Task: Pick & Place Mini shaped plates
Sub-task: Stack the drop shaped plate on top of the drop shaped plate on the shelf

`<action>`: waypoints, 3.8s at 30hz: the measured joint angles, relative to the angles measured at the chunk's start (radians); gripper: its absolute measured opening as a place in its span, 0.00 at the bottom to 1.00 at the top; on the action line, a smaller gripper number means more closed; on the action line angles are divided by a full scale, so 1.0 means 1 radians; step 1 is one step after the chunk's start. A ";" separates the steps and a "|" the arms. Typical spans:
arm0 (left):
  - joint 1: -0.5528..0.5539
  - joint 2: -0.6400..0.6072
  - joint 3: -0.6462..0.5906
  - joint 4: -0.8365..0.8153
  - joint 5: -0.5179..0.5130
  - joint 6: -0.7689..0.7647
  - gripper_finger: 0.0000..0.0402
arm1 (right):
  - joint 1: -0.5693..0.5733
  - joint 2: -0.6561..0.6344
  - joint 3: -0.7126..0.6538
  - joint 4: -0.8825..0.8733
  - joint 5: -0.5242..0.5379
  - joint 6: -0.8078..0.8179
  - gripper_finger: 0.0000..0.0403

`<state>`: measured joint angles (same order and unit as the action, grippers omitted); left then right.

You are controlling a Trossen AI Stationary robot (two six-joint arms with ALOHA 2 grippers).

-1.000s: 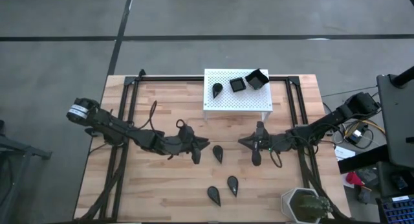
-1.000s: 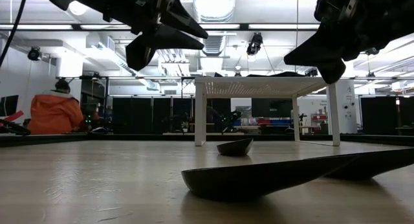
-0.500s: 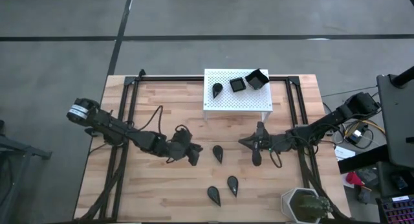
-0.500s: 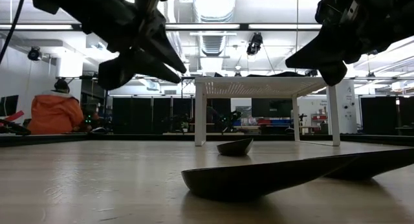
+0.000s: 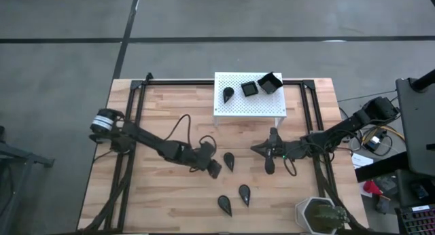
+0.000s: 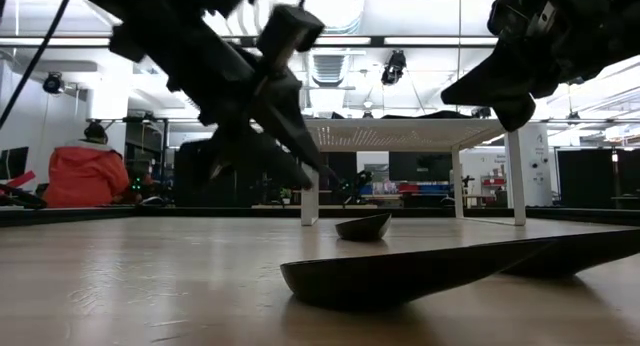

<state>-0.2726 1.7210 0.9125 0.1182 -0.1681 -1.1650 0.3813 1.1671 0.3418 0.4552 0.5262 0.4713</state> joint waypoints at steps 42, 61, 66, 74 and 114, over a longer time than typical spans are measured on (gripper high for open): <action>0.216 0.137 -0.001 0.075 0.338 -0.268 0.18 | 0.005 0.000 -0.004 -0.008 -0.006 -0.003 0.02; 0.234 0.143 0.019 0.099 0.337 -0.270 0.18 | 0.005 0.000 -0.009 -0.011 -0.005 -0.008 0.02; 0.237 0.145 0.020 0.085 0.351 -0.280 0.18 | 0.005 0.000 -0.009 -0.010 -0.003 -0.013 0.02; 0.256 0.147 0.036 0.083 0.351 -0.272 0.18 | 0.005 0.000 -0.009 -0.010 -0.002 -0.019 0.02; 0.232 0.217 0.110 0.022 0.360 -0.222 0.08 | 0.005 0.000 -0.009 -0.033 -0.001 -0.019 0.02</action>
<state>-0.0402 1.9385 1.0223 0.1406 0.1917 -1.3874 0.3862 1.1667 0.3325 0.4225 0.5251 0.4526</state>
